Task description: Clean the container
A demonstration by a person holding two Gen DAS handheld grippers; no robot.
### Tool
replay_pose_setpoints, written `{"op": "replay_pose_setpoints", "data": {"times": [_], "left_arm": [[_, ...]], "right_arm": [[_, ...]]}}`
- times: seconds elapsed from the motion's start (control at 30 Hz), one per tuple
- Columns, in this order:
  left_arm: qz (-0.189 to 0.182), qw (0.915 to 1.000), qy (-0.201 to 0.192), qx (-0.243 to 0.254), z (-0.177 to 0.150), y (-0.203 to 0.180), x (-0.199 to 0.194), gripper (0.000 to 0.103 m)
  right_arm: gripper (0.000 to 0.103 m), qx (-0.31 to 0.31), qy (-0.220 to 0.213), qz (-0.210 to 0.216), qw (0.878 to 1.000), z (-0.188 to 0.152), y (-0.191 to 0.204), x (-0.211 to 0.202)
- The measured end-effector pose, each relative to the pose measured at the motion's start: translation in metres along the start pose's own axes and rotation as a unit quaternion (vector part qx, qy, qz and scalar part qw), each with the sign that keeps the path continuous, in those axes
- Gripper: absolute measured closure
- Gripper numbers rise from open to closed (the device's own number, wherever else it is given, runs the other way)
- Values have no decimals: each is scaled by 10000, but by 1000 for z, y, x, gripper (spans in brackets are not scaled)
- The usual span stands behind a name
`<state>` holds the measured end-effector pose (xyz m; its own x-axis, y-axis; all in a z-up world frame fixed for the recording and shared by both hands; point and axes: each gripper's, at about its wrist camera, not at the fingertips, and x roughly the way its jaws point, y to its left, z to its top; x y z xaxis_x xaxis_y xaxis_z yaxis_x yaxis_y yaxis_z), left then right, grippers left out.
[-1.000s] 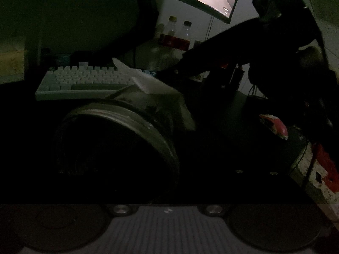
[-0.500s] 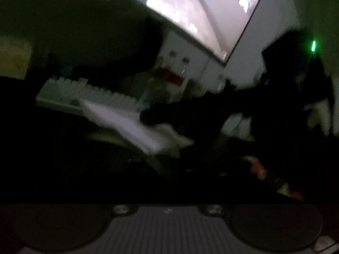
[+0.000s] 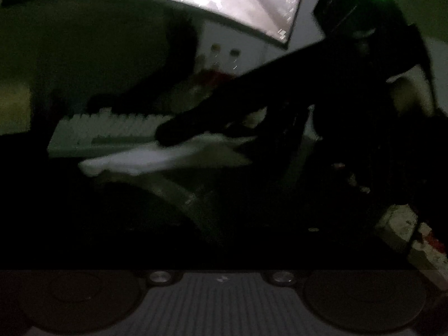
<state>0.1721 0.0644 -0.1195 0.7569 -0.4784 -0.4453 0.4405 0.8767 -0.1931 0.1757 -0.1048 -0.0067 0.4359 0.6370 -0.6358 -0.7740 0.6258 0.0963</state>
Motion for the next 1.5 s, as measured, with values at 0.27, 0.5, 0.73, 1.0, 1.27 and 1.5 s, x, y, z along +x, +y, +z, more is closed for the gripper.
{"op": "replay_pose_setpoints", "data": {"times": [0.27, 0.5, 0.73, 1.0, 1.27, 1.5], "left_arm": [[208, 9991, 295, -201, -4, 8, 10, 69], [270, 9986, 344, -281, -5, 10, 12, 64], [329, 9983, 336, -342, -3, 9, 10, 60], [283, 9982, 303, -437, -1, 15, 6, 35], [182, 9982, 357, -439, 2, 18, 4, 21], [4, 9942, 235, -1053, 3, 34, 1, 16]], "right_arm": [[91, 101, 27, -133, 9999, 2, -3, 5], [91, -29, 46, 308, 9995, 3, 8, 1], [91, 266, 56, -404, 9988, 7, -16, 13], [90, -31, -35, 402, 9992, 4, 10, 1], [90, 361, 5, -497, 9981, 6, -24, 10], [90, 54, -104, 129, 9998, 3, 4, 6]]}}
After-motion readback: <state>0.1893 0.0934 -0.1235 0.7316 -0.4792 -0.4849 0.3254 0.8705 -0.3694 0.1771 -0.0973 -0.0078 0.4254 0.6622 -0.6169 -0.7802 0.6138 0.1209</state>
